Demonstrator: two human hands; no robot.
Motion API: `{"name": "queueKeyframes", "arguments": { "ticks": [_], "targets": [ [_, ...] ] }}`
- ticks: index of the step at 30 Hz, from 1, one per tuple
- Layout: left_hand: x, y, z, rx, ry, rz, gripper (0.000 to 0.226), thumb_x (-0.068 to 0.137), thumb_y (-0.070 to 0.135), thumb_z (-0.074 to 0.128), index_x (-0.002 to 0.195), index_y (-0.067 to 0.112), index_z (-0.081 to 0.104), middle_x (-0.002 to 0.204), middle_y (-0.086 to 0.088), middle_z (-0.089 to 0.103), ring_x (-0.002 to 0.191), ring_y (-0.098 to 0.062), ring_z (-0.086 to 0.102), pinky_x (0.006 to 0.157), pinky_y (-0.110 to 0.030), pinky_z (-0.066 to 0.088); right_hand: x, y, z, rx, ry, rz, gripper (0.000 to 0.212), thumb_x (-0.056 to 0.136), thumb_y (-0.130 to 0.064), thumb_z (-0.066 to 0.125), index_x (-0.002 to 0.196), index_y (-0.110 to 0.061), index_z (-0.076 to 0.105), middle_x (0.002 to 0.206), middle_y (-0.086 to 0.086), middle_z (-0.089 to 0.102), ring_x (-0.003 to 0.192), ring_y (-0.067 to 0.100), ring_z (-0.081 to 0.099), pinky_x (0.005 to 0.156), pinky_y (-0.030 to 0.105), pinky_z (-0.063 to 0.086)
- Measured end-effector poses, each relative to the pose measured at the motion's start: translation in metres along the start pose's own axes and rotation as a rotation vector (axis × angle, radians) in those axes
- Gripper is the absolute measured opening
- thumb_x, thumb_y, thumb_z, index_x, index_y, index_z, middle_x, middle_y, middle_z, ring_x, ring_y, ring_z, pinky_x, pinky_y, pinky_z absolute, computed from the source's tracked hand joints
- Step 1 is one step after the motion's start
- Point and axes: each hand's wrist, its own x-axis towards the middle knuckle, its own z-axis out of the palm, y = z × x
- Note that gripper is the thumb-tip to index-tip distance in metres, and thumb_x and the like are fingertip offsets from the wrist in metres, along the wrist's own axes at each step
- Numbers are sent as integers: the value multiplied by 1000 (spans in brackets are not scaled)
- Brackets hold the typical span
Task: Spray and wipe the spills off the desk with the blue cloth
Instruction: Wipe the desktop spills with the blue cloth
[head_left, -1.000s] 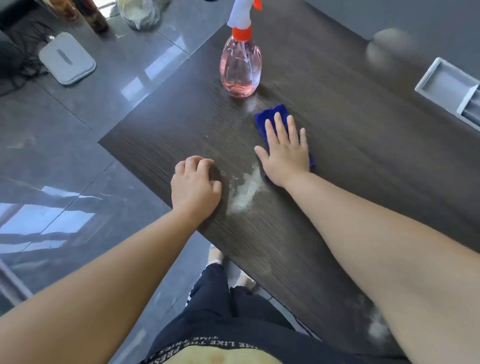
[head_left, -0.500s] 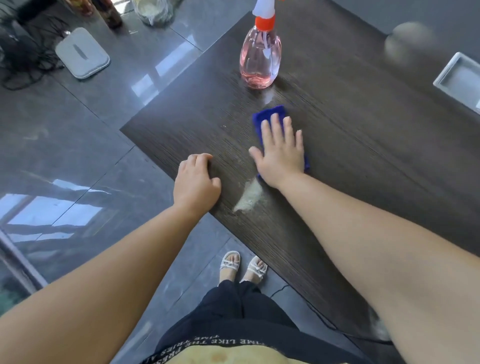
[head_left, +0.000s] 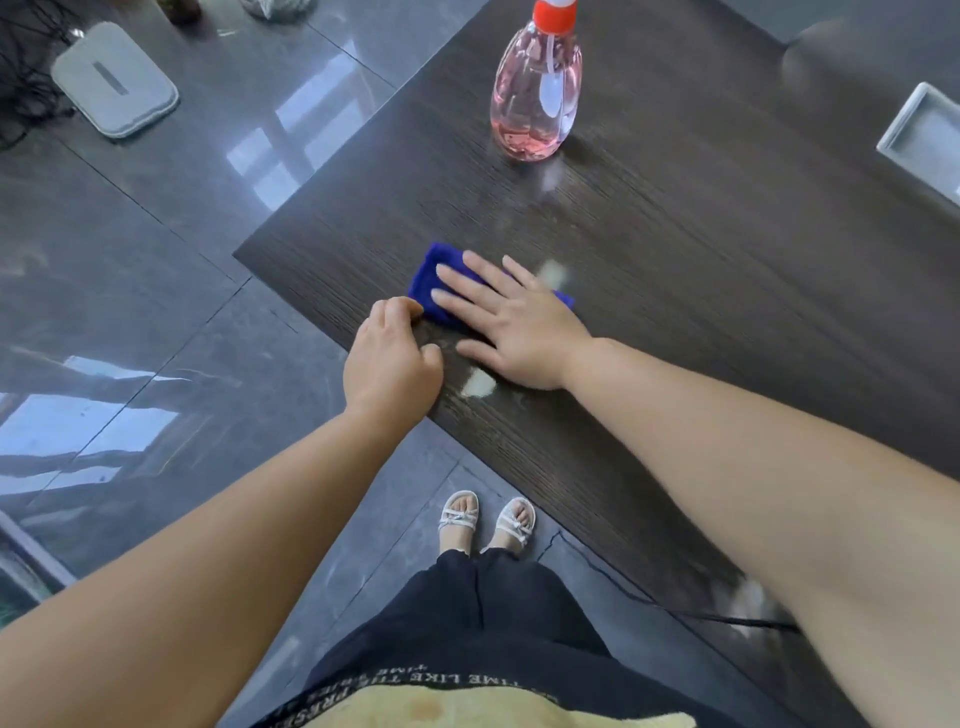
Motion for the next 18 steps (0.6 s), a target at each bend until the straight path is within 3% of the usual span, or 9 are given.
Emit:
{"name": "queueKeyframes", "arguments": {
  "ticks": [2, 3, 6, 8, 10, 13, 15, 16, 18],
  "targets": [
    [-2, 1, 0, -39, 7, -6, 37, 85, 9, 49, 122, 8, 50, 126, -7, 48, 117, -22, 46, 90, -27, 35, -22, 27, 3, -9, 8, -61, 60, 94, -52, 24, 148, -27, 25, 157, -5, 18, 146, 21, 10, 116, 43, 5],
    [-4, 1, 0, -50, 1, -1, 36, 85, 9, 48, 122, 7, 49, 126, -8, 47, 117, -23, 46, 88, -25, 33, -29, 42, 5, -8, 35, 46, 60, 94, -51, 24, 148, -27, 25, 157, -4, 18, 146, 22, 11, 117, 45, 7],
    [-8, 5, 2, -53, -28, 33, 37, 87, 8, 48, 123, 6, 48, 131, -8, 42, 120, -23, 40, 93, -24, 30, -34, 49, 7, 62, 80, 616, 60, 98, -50, 24, 151, -25, 9, 160, -2, 2, 147, 22, -1, 118, 47, 5],
    [-12, 8, 6, -46, -40, 47, 39, 85, 7, 48, 124, 5, 48, 131, -10, 43, 123, -25, 36, 101, -25, 26, -27, 20, 10, 77, 134, 757, 63, 98, -52, 22, 151, -22, 6, 160, 0, -2, 147, 24, -4, 117, 47, 2],
    [-14, 11, 10, -42, -42, 53, 43, 83, 9, 46, 125, 6, 49, 132, -10, 44, 125, -28, 34, 105, -27, 23, -28, -11, 18, 68, 147, 593, 66, 96, -56, 20, 151, -21, 11, 160, 1, 2, 147, 25, 0, 117, 50, 6],
    [-17, 19, 14, -10, -32, 81, 54, 74, 22, 38, 125, 9, 51, 132, -9, 47, 127, -27, 34, 105, -26, 19, -63, -22, 29, 30, 132, 83, 62, 92, -55, 25, 145, -24, 33, 155, 0, 27, 144, 26, 20, 116, 50, 15],
    [-21, 27, 18, 24, -51, 94, 48, 81, 17, 43, 128, 10, 50, 136, -9, 43, 130, -27, 31, 107, -28, 19, -98, -1, 37, -53, 88, -161, 56, 94, -52, 29, 143, -27, 39, 152, -3, 33, 142, 24, 24, 114, 45, 13],
    [-24, 31, 20, 40, -67, 94, 46, 84, 14, 47, 130, 11, 48, 139, -8, 41, 132, -27, 28, 109, -31, 20, -113, 15, 43, -82, 97, -179, 55, 95, -52, 28, 142, -27, 40, 151, -3, 34, 141, 23, 24, 114, 45, 15],
    [-31, 42, 27, 76, -95, 123, 46, 86, 13, 49, 133, 14, 46, 141, -6, 37, 134, -26, 23, 110, -33, 22, -136, 44, 42, -91, 165, 33, 56, 97, -52, 23, 141, -25, 41, 150, -1, 37, 140, 25, 29, 112, 49, 23]
  ]
}}
